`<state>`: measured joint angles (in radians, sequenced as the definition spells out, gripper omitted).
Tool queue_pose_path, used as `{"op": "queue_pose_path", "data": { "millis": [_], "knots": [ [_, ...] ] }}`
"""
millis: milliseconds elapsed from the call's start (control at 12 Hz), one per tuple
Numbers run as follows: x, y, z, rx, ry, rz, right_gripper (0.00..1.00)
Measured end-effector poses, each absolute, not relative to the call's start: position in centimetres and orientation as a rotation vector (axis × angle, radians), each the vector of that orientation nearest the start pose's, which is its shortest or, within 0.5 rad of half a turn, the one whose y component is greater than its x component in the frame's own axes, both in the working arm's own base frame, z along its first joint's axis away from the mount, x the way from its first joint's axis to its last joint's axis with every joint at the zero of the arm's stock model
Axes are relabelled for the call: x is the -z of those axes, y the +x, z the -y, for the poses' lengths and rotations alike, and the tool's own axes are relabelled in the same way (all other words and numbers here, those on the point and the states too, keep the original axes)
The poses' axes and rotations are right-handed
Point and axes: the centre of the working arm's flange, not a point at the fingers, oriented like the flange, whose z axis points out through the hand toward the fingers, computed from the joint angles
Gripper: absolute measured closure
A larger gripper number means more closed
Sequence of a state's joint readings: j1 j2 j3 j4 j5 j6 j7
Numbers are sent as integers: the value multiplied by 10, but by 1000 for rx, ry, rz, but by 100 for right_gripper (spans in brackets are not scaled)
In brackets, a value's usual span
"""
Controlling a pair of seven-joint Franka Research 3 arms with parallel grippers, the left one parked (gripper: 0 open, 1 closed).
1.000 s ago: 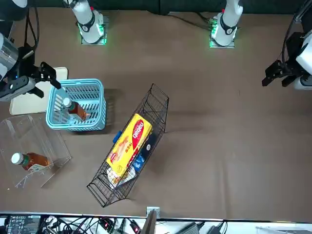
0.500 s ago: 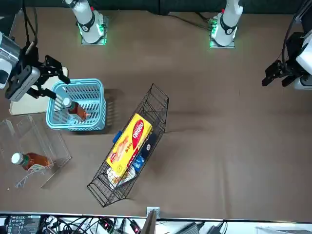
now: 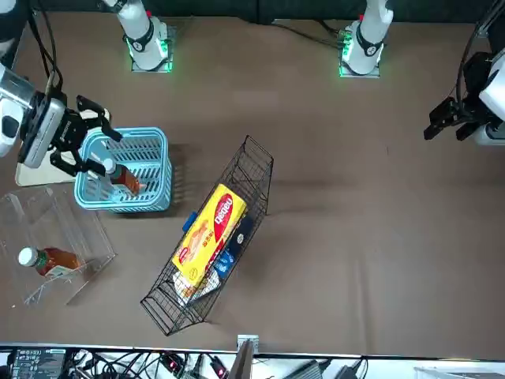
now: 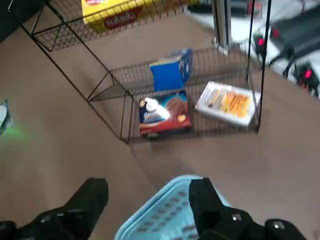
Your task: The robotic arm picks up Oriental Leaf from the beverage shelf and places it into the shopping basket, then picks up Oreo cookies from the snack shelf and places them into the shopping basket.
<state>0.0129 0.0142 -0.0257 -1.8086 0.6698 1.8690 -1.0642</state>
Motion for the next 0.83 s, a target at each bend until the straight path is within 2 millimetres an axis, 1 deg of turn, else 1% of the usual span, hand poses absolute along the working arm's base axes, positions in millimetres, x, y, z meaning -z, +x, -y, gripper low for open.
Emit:
{"op": "queue_pose_path", "data": {
  "millis": [250,500,667,833],
  "knots": [
    [-520,578,-37,657,-2259,1126,0],
    [-489,575,-40,786,-2184,1131,0],
    [-473,573,-47,843,-2167,1143,0],
    [-461,570,-62,889,-2143,1157,0]
  ]
}}
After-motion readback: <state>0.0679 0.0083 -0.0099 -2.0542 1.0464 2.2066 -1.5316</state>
